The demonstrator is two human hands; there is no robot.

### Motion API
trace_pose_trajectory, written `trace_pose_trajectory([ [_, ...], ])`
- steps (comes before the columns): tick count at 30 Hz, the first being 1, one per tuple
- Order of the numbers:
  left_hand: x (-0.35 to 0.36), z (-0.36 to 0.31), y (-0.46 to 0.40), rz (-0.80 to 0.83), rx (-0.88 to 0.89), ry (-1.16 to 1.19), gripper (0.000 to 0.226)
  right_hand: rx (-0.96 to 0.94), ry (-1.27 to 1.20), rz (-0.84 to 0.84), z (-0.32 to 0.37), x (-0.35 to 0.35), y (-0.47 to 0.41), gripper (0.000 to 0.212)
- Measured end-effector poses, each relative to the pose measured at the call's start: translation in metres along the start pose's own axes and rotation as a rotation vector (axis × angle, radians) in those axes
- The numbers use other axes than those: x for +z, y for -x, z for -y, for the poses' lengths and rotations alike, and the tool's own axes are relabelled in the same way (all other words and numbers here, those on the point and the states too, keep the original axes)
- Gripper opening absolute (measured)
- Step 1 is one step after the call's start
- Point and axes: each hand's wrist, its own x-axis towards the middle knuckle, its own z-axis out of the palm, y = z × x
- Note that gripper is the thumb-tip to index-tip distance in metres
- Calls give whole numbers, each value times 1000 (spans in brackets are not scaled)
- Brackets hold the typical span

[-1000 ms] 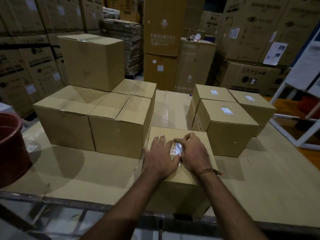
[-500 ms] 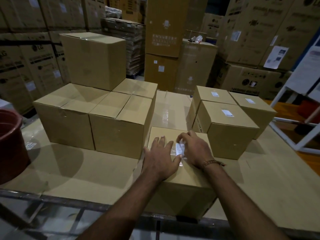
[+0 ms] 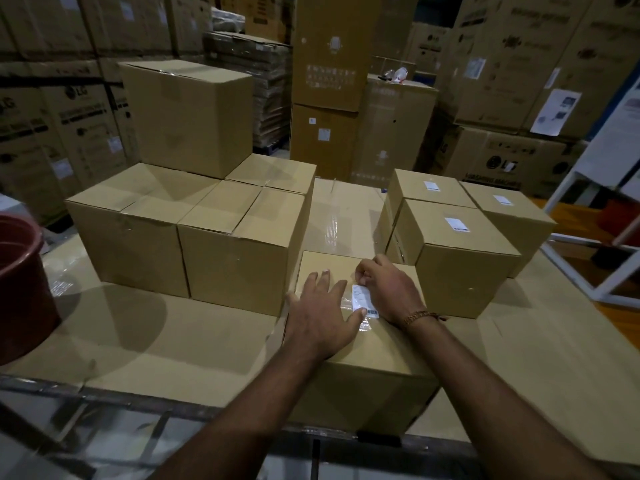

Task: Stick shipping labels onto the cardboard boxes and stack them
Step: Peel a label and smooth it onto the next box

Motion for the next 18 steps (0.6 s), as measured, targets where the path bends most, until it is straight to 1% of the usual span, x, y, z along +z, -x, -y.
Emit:
trace_pose_trajectory([
  [5,-1,1,0,-7,-4,6,80,0,-38,-46,0,1,6,17],
  [11,0,0,0,-13,-12,16,80,-4,-107,-108,4,1,13,5],
  [13,0,0,0,-11,-11,15,81,-7,-116,-118,5,1,14,11],
  [15,0,1,0,-14,-8,16,80,6,-130,-111,7,-1,14,25],
  [16,0,1,0,-15,-8,18,80,12,-131,-116,6,0,14,26],
  [18,0,1,1,-11,-9,23,81,19,-120,-161,2,2,12,10],
])
